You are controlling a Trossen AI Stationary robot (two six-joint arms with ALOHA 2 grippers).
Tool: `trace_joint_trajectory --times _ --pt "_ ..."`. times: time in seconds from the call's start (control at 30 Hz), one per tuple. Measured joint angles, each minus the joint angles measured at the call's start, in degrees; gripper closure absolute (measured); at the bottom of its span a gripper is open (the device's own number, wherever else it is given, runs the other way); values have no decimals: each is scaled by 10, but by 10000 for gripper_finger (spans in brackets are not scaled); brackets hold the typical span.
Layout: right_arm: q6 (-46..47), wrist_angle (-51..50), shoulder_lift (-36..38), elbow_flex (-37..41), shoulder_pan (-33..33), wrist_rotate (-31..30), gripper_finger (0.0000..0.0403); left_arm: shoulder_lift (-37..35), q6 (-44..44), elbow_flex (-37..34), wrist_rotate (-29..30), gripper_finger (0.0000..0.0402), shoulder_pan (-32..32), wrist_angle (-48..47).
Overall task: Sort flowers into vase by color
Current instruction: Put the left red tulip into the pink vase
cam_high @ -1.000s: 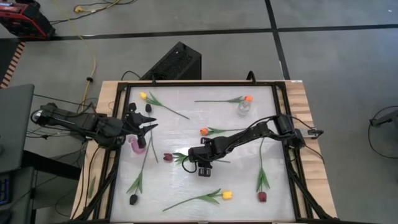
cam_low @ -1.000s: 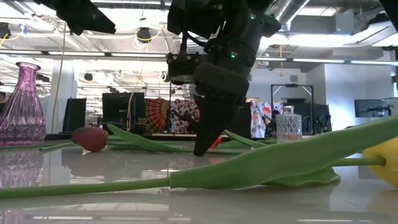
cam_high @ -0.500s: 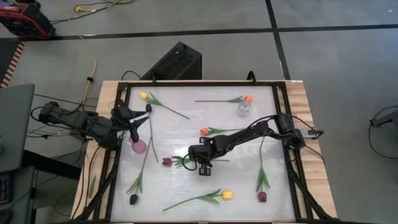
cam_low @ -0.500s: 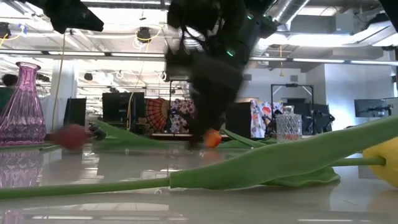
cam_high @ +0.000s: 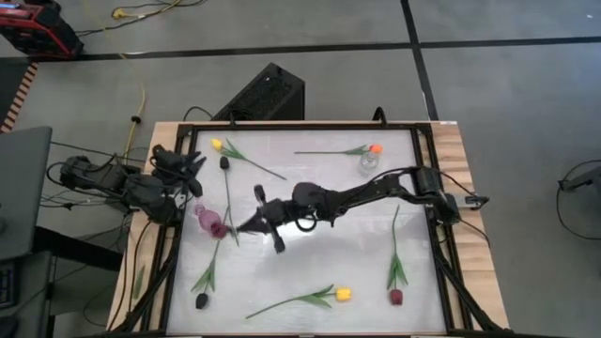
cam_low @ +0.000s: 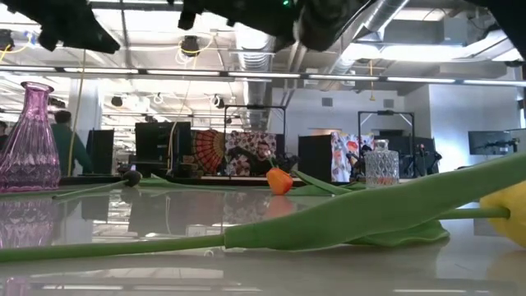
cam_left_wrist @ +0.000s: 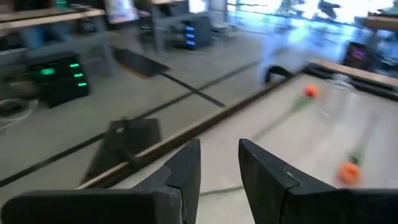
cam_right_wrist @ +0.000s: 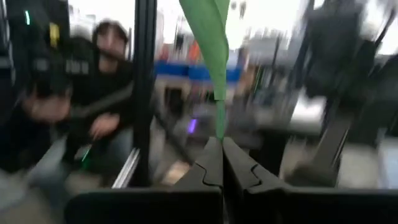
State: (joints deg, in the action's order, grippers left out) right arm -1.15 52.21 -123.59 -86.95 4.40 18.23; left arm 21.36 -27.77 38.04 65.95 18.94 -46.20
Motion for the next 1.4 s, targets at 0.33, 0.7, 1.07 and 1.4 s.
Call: trace_joint_trajectory --times 0.33,0.7,1.07,1.4 --pt "63 32 -169 -260 -39 -2 387 -54 -5 0 8 304 -16 0" --pt "115 47 -311 -474 -64 -54 387 -61 -5 0 -12 304 -16 -4" --pt "97 42 -314 -478 -58 -110 387 -60 -5 0 -12 304 -16 -5" --pt "96 45 -314 -479 -47 -158 387 -60 -9 0 -11 304 -16 -5"
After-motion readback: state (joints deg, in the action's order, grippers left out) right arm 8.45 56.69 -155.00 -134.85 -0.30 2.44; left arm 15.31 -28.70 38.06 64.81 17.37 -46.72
